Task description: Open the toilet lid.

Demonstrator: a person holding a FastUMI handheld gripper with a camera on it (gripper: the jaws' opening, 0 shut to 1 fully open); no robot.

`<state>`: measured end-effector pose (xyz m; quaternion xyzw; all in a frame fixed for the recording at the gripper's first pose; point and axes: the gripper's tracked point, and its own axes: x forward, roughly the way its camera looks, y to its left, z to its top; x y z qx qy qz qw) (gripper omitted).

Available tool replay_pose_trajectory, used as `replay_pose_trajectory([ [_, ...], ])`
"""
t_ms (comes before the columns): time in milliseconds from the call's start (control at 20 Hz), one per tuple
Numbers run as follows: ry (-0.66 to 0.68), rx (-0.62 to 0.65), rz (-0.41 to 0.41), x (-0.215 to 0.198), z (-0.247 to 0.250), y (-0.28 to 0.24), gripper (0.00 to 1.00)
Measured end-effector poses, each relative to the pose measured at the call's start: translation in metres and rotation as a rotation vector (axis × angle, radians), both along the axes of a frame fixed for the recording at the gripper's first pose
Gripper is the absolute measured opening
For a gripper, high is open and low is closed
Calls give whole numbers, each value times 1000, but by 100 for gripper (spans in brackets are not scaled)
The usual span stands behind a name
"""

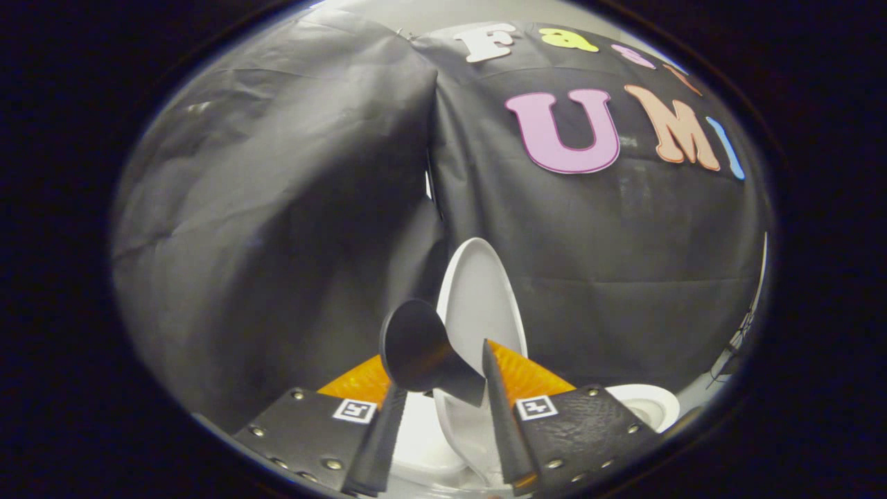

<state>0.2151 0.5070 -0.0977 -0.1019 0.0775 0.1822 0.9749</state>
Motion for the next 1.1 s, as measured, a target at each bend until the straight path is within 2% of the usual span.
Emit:
replay_pose_trajectory([
  [250,-54,66,74,-22,22,6,99],
  [350,-92,71,89,-35,37,3,99],
  [500,-129,50,41,-50,58,-24,99],
  [700,-188,31,-98,-71,89,-98,99],
  [1100,-309,-38,-471,-121,156,-321,99],
])
